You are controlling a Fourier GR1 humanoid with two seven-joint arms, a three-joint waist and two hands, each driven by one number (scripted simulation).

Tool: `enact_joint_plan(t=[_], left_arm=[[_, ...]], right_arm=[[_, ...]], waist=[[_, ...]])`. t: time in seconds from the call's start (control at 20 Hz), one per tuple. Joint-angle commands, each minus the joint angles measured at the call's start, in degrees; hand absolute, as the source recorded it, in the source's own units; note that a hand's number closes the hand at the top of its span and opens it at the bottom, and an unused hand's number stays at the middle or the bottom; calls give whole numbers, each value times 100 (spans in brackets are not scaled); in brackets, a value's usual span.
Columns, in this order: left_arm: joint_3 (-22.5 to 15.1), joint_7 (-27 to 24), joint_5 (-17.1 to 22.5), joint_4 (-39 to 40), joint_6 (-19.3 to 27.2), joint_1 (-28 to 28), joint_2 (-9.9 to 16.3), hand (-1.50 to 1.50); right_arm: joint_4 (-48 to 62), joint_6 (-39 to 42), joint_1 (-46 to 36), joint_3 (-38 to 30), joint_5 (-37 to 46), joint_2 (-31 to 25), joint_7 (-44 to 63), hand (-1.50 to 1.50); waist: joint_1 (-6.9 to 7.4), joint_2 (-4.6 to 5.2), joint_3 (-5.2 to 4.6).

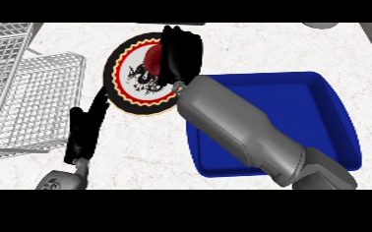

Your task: Pick the pear from the tray and place it in the plate

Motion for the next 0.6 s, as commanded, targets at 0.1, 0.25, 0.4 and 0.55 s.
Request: enact_joint_plan(t=[0.1,0.25,0.4,0.55], left_arm=[[129,-75,3,80,-145,-133,60,0],[136,-75,-59,274,-51,-279,-93,0],[61,119,11,-93,-123,-93,-81,0],[65,-39,-63,194,-67,-195,-230,0]], right_arm=[[816,151,16,-168,-957,11,-507,150],[1049,542,-77,-423,-1426,11,-1085,150],[952,1105,326,-296,-1894,11,-1187,150],[1550,1224,233,-531,-2178,11,-1592,-150]], waist=[[50,39,2],[-8,40,3],[22,15,7],[11,41,5]])
